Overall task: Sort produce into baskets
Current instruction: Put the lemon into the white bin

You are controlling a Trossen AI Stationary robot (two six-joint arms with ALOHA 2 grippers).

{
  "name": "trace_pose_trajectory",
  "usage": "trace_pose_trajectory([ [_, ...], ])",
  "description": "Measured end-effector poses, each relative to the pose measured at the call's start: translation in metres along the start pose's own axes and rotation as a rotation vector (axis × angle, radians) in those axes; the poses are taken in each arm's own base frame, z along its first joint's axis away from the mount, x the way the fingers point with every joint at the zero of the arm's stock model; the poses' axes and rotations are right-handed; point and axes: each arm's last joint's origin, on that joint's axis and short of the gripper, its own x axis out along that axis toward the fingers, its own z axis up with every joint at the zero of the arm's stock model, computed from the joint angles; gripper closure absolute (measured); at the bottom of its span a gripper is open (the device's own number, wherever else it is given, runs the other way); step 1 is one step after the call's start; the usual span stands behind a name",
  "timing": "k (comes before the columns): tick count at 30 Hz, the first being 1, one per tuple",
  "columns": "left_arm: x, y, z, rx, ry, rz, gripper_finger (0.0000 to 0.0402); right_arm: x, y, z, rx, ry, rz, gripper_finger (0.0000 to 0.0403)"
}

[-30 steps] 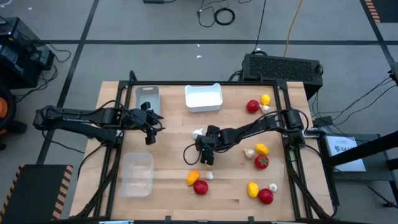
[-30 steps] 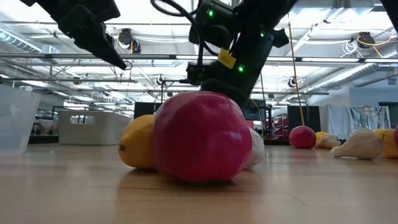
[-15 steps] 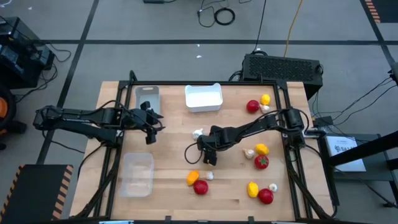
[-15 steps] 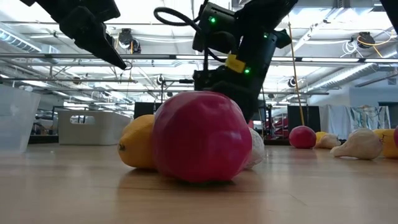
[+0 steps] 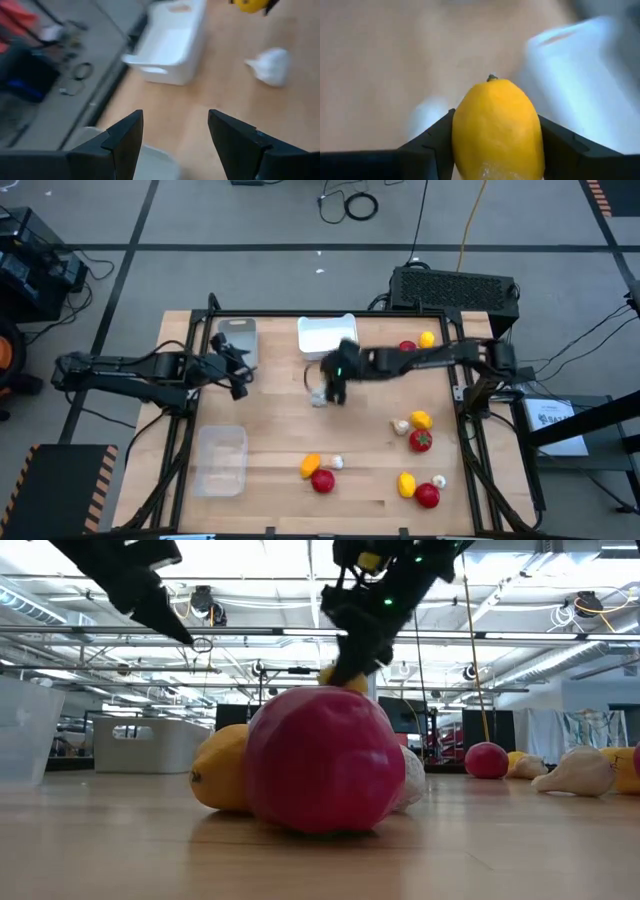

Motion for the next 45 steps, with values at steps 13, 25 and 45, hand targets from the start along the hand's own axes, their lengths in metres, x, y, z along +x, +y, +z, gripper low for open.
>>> trace_pose_trajectory([
  [13,-0.018,0.013,-0.001,-0.117,-0.212,0.051,0.0169,0.023,-0.118,0.009,0.271,-0.132,-0.114,0.0189],
  [25,-0.008,0.005,0.005,-0.074,-0.199,0.023,0.0169,0.023,-0.124,0.007,0.276,-0.125,-0.123,0.0103],
  [45,-0.006,0.002,0.005,-0.064,-0.196,-0.044,0.0169,-0.091,-0.170,-0.023,0.599,0.492,-0.511,0.0104],
])
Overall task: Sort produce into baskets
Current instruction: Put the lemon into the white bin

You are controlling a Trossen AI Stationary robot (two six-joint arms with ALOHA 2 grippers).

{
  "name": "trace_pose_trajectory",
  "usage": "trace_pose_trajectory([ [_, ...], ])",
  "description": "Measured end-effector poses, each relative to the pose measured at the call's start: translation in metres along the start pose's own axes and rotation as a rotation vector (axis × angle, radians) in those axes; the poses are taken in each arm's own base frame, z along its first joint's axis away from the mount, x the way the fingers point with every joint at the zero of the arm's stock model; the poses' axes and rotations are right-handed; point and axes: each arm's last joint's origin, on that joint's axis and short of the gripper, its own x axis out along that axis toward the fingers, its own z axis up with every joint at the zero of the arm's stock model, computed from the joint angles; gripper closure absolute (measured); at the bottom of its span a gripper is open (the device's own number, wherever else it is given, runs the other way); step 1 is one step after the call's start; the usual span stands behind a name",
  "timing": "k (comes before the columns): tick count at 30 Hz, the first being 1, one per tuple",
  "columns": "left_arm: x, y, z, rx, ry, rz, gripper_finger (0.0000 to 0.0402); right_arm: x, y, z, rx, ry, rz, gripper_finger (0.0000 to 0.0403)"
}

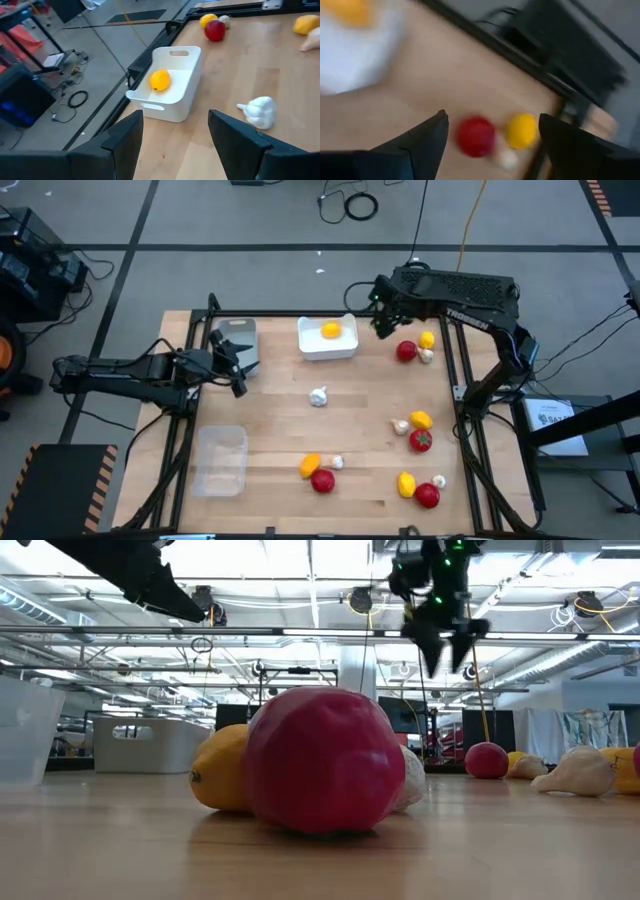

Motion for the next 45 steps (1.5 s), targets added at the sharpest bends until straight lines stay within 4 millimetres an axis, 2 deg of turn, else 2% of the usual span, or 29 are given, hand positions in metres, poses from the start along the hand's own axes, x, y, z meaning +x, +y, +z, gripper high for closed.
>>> trace_pose_trajectory([
  [6,0.000,-0.001,0.000,-0.018,-0.001,-0.036,0.0169,0.042,-0.035,0.003,0.175,0.083,-0.071,0.0104],
  [10,0.000,-0.001,0.000,-0.018,-0.001,-0.036,0.0169,0.069,-0.053,-0.001,0.232,0.123,-0.098,0.0104],
  [21,0.000,-0.001,0.000,0.000,0.000,-0.035,0.0169,0.121,-0.091,-0.027,0.389,0.280,-0.088,0.0104],
  [30,0.001,-0.001,0.001,-0.002,-0.004,-0.035,0.0169,0.124,-0.092,-0.024,0.468,0.244,-0.100,0.0104],
  [35,0.001,-0.001,0.000,-0.002,-0.003,-0.035,0.0169,0.132,-0.088,-0.023,0.515,0.241,-0.104,0.0104],
  [41,0.001,-0.001,0.000,-0.004,-0.002,-0.035,0.0169,0.156,-0.080,-0.041,0.543,0.234,-0.093,0.0104],
  [45,0.001,-0.001,0.000,-0.003,-0.002,-0.035,0.0169,0.156,-0.075,-0.043,0.561,0.214,-0.115,0.0104],
])
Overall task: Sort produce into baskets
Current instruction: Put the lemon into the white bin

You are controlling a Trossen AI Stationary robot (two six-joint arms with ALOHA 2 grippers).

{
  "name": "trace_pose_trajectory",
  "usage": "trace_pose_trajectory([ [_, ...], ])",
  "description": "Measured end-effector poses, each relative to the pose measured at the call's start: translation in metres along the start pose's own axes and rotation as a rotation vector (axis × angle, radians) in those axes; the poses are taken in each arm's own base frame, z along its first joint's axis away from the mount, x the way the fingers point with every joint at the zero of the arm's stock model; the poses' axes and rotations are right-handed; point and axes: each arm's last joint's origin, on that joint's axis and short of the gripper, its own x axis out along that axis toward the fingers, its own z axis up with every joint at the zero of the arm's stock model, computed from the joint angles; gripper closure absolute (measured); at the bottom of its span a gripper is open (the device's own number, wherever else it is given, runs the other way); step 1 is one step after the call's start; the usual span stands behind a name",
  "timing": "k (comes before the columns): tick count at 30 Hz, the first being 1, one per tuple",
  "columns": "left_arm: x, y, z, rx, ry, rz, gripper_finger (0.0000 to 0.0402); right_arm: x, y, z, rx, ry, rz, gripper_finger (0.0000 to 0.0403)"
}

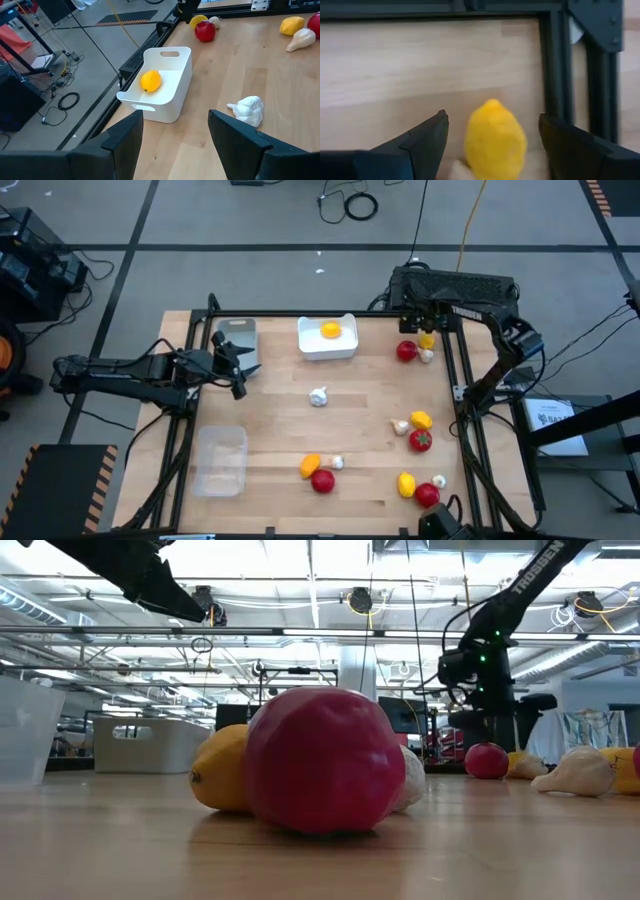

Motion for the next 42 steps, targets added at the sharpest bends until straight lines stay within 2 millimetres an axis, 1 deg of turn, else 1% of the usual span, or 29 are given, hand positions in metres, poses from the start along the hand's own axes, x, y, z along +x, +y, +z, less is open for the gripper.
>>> trace_pose_trajectory([
  [4,0.000,0.000,0.000,0.002,0.000,0.000,0.0169,0.003,0.000,-0.004,0.031,0.002,-0.015,0.0104],
  [7,0.000,0.000,0.000,0.002,0.000,0.000,0.0169,0.008,0.002,-0.013,0.061,-0.021,-0.047,0.0104],
  [14,0.000,0.000,0.000,0.002,0.000,0.000,0.0169,0.019,0.004,-0.027,0.104,-0.037,-0.054,0.0104],
  [16,0.000,0.000,0.000,0.002,0.000,0.000,0.0169,0.020,0.006,-0.030,0.104,-0.055,-0.061,0.0104],
  [18,0.000,0.000,0.000,0.002,0.000,0.000,0.0169,0.021,0.007,-0.032,0.141,-0.065,-0.051,0.0104],
  [23,0.000,0.000,0.000,0.002,0.000,0.000,0.0169,0.026,0.008,-0.041,0.161,-0.059,-0.051,0.0104],
  [31,0.000,0.000,0.000,0.002,0.000,0.000,0.0169,0.026,0.011,-0.041,0.166,-0.072,-0.028,0.0107],
  [35,0.000,0.000,0.000,0.002,0.000,0.000,0.0169,0.026,0.012,-0.040,0.151,-0.076,-0.018,0.0128],
  [42,0.000,0.000,0.000,0.001,-0.001,0.000,0.0169,0.026,0.012,-0.040,0.140,-0.075,-0.016,0.0208],
])
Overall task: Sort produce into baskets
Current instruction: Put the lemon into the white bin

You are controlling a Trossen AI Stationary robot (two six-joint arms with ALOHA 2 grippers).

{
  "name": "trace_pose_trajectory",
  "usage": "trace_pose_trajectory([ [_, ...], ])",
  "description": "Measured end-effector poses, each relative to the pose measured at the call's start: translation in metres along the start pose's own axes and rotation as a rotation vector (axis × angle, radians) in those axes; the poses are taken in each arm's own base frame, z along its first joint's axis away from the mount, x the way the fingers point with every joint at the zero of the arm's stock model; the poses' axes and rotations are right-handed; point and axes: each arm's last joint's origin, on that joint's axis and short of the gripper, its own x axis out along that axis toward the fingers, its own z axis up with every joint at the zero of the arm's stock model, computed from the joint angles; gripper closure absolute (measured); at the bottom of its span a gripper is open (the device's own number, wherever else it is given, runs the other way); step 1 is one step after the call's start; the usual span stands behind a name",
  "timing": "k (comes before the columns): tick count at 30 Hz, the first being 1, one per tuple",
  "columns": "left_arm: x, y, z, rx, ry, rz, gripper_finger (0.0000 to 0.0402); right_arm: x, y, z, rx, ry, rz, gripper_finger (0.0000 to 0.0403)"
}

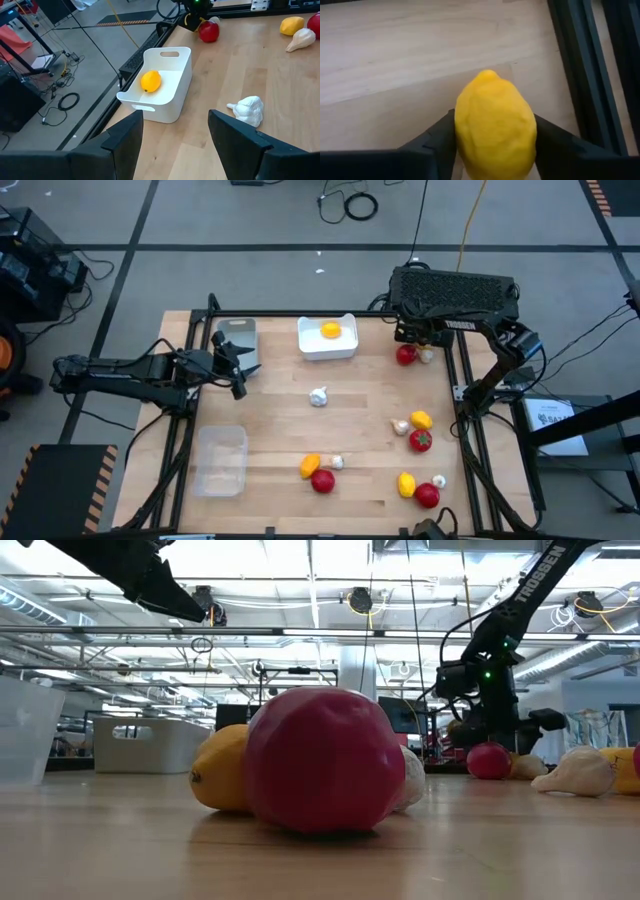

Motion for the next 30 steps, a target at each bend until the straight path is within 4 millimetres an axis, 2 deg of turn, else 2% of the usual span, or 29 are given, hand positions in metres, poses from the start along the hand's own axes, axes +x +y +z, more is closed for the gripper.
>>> trace_pose_trajectory([
  [4,0.000,0.000,0.000,0.002,0.000,0.001,0.0169,-0.003,0.004,0.003,-0.061,0.013,0.048,0.0238],
  [9,0.000,0.000,0.000,0.010,0.001,0.015,0.0169,-0.019,0.015,0.017,-0.119,-0.018,0.102,0.0231],
  [14,0.000,0.001,0.000,0.010,0.005,0.037,0.0169,-0.048,0.030,0.037,-0.167,-0.066,0.185,0.0220],
  [19,-0.002,0.003,-0.006,0.038,0.058,0.078,0.0169,-0.089,0.055,0.043,-0.218,-0.157,0.313,0.0222],
  [24,-0.009,0.010,-0.013,0.029,0.106,0.239,0.0169,-0.131,0.090,0.022,-0.304,-0.275,0.544,0.0219],
  [28,-0.012,0.016,-0.017,-0.024,0.119,0.408,0.0169,-0.156,0.113,-0.004,-0.351,-0.373,0.724,0.0218],
  [30,-0.011,0.017,-0.017,-0.067,0.120,0.437,0.0169,-0.166,0.122,-0.014,-0.362,-0.412,0.799,0.0218],
])
